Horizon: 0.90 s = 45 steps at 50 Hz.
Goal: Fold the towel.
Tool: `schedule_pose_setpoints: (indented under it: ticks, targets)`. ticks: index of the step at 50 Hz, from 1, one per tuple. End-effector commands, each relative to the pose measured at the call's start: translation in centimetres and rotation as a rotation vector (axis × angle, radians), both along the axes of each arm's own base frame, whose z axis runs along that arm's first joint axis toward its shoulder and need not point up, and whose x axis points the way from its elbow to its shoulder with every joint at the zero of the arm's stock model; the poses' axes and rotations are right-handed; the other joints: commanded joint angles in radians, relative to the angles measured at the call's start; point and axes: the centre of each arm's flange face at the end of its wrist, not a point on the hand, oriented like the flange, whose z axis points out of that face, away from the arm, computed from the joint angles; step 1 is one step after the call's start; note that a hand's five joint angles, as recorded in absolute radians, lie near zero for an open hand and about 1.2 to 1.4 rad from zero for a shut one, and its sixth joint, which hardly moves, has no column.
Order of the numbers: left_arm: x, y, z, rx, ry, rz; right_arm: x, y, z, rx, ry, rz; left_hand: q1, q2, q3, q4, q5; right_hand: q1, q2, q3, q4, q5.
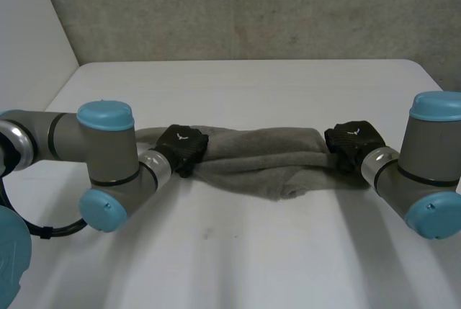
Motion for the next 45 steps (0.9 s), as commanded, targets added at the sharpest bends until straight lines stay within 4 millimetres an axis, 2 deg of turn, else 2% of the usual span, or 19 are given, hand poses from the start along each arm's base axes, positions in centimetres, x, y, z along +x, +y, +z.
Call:
schedule_pose_setpoints:
  ticks: [1, 4, 6, 7, 9, 10, 11, 12, 14, 18, 20, 25, 27, 28, 30, 33, 35, 41, 45]
  targets:
    - [-0.5, -1.2, 1.2, -0.111, -0.007, -0.011, 0.8, -1.8, 0.4, -0.062, 0.015, 0.015, 0.275, 0.255, 0.256, 0.259, 0.264, 0.447, 0.225, 0.219, 0.208, 0.255]
    - [-0.8, -2.8, 3.0, -0.233, 0.029, 0.011, 1.9, -3.5, 2.2, -0.157, 0.018, 0.036, 0.275, 0.255, 0.256, 0.259, 0.264, 0.447, 0.225, 0.219, 0.208, 0.255]
    - [-1.2, -4.7, 6.5, -0.406, 0.105, 0.050, 3.1, -5.5, 6.2, -0.334, -0.030, 0.034, 0.275, 0.255, 0.256, 0.259, 0.264, 0.447, 0.225, 0.219, 0.208, 0.255]
    - [-1.2, -4.7, 6.5, -0.407, 0.105, 0.050, 3.2, -5.5, 6.2, -0.335, -0.031, 0.034, 0.275, 0.255, 0.256, 0.259, 0.264, 0.447, 0.225, 0.219, 0.208, 0.255]
    - [-1.3, -5.3, 9.2, -0.512, 0.162, 0.069, 3.8, -6.2, 8.9, -0.458, -0.072, 0.022, 0.275, 0.255, 0.256, 0.259, 0.264, 0.447, 0.225, 0.219, 0.208, 0.255]
    - [-1.2, -5.6, 12.1, -0.619, 0.226, 0.092, 4.4, -6.4, 12.0, -0.603, -0.130, 0.013, 0.275, 0.255, 0.256, 0.259, 0.264, 0.447, 0.225, 0.219, 0.208, 0.255]
    - [-1.0, -5.5, 14.8, -0.710, 0.295, 0.117, 4.8, -6.0, 15.6, -0.763, -0.202, 0.005, 0.275, 0.255, 0.256, 0.259, 0.264, 0.447, 0.225, 0.219, 0.208, 0.255]
    - [-1.0, -5.5, 14.8, -0.711, 0.296, 0.117, 4.8, -6.0, 15.6, -0.765, -0.203, 0.004, 0.275, 0.255, 0.256, 0.259, 0.264, 0.447, 0.225, 0.219, 0.208, 0.255]
    - [-0.4, -4.7, 18.4, -0.802, 0.426, 0.158, 4.8, -4.6, 21.0, -1.021, -0.326, -0.007, 0.275, 0.255, 0.256, 0.259, 0.264, 0.447, 0.225, 0.219, 0.208, 0.255]
    - [0.5, -3.2, 21.2, -0.828, 0.514, 0.169, 5.1, -2.7, 23.3, -1.108, -0.381, 0.014, 0.275, 0.255, 0.256, 0.259, 0.264, 0.447, 0.225, 0.219, 0.208, 0.255]
    - [1.0, -2.3, 21.9, -0.819, 0.525, 0.169, 5.6, -1.9, 23.1, -1.079, -0.377, 0.036, 0.275, 0.255, 0.256, 0.259, 0.264, 0.447, 0.225, 0.219, 0.208, 0.255]
    - [2.3, 0.1, 20.1, -0.687, 0.444, 0.178, 6.3, -0.9, 19.7, -0.829, -0.271, 0.112, 0.275, 0.255, 0.256, 0.259, 0.264, 0.447, 0.225, 0.219, 0.208, 0.255]
    - [3.0, 2.0, 16.7, -0.519, 0.343, 0.179, 6.7, -0.5, 16.2, -0.636, -0.194, 0.180, 0.275, 0.255, 0.256, 0.259, 0.264, 0.447, 0.225, 0.219, 0.208, 0.255]
    - [3.0, 2.0, 16.6, -0.518, 0.343, 0.179, 6.7, -0.5, 16.1, -0.635, -0.193, 0.180, 0.275, 0.255, 0.256, 0.259, 0.264, 0.447, 0.225, 0.219, 0.208, 0.255]
    - [3.5, 4.3, 13.1, -0.343, 0.248, 0.169, 7.0, 0.1, 13.2, -0.502, -0.126, 0.246, 0.275, 0.255, 0.256, 0.259, 0.264, 0.447, 0.225, 0.219, 0.208, 0.255]
    - [3.6, 5.8, 11.4, -0.259, 0.205, 0.155, 7.0, 0.5, 11.0, -0.414, -0.068, 0.283, 0.275, 0.255, 0.256, 0.259, 0.264, 0.447, 0.225, 0.219, 0.208, 0.255]
    - [3.1, 9.0, 8.7, -0.125, 0.126, 0.106, 6.8, 0.7, 9.5, -0.357, -0.031, 0.292, 0.275, 0.255, 0.256, 0.259, 0.264, 0.447, 0.225, 0.219, 0.208, 0.255]
    - [3.2, 13.2, 5.8, 0.038, 0.014, 0.042, 5.6, 3.2, 5.0, -0.075, 0.135, 0.333, 0.275, 0.255, 0.256, 0.259, 0.264, 0.447, 0.225, 0.219, 0.208, 0.255]
    - [3.5, 14.4, 5.3, 0.089, -0.021, 0.028, 5.0, 4.2, 4.4, 0.005, 0.172, 0.345, 0.275, 0.255, 0.256, 0.259, 0.264, 0.447, 0.225, 0.219, 0.208, 0.255]
